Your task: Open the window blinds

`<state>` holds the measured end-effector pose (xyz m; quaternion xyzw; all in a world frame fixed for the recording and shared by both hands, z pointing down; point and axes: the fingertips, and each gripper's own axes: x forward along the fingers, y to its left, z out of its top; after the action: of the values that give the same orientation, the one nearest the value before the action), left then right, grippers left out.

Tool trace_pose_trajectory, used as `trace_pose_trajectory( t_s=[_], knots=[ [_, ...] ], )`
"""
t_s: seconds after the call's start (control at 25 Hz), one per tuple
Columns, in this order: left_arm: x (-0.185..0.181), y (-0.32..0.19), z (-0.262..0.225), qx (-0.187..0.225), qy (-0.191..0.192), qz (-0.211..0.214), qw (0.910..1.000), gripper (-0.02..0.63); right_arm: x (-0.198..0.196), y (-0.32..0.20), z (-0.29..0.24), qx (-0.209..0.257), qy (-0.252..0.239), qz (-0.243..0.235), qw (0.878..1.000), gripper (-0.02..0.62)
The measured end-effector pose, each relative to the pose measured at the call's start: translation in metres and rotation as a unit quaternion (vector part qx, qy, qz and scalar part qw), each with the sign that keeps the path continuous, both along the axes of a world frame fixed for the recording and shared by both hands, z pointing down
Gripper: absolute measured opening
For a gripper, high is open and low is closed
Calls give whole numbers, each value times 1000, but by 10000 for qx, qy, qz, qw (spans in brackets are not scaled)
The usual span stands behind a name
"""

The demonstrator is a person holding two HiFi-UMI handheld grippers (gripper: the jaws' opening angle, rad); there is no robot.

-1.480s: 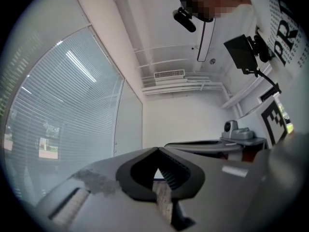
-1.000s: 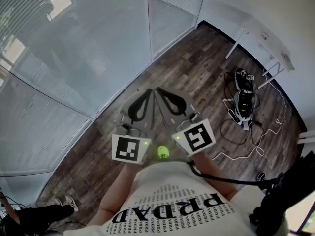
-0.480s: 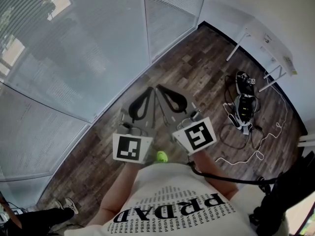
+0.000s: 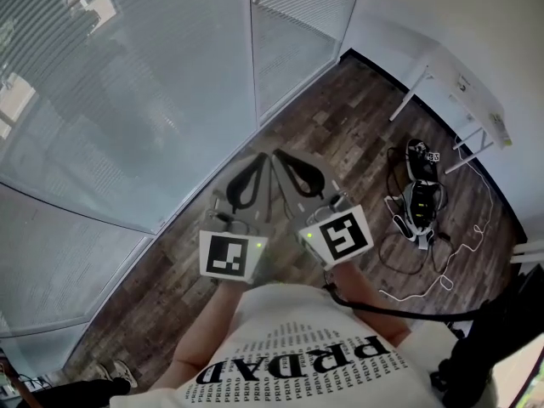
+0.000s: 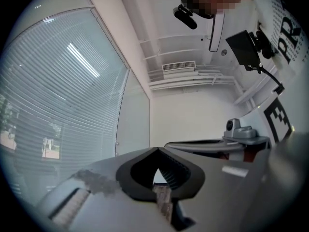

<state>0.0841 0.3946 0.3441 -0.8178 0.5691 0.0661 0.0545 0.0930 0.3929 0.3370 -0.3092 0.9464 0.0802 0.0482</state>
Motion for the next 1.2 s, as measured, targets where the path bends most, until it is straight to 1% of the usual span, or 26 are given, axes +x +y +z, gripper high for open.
trace_pose_trajectory(
  t_s=[0.16, 0.32, 0.48, 0.64, 0.76, 0.92, 1.08, 1.2],
  knots=[
    [-20, -52, -12, 23, -5, 41, 10000, -9, -20, -52, -11, 29, 6, 70, 10000, 6],
    [-31, -99, -19, 2, -31, 91, 10000, -9, -30, -98, -19, -21, -36, 166, 9999, 6],
    [-45, -136, -20, 42, -3, 130, 9999, -9, -44, -135, -18, 21, -31, 180, 9998, 6],
    [-63, -161, -20, 55, -4, 168, 9998, -9, -63, -162, -19, 37, -28, 204, 9998, 6],
    [-68, -175, -17, 77, 31, 189, 9998, -9, -69, -177, -17, 72, 19, 241, 9997, 6],
    [-77, -200, 2, 66, 146, 149, 9998, -9, -77, -202, 2, 112, 116, 245, 9996, 6],
    [-65, -268, -2, 58, 72, 51, 9999, -9, -65, -270, -2, 67, 49, 173, 9998, 6],
    [-65, -304, 0, 99, 60, -98, 9999, -9, -65, -306, 1, 98, 17, 42, 9999, 6]
  ],
)
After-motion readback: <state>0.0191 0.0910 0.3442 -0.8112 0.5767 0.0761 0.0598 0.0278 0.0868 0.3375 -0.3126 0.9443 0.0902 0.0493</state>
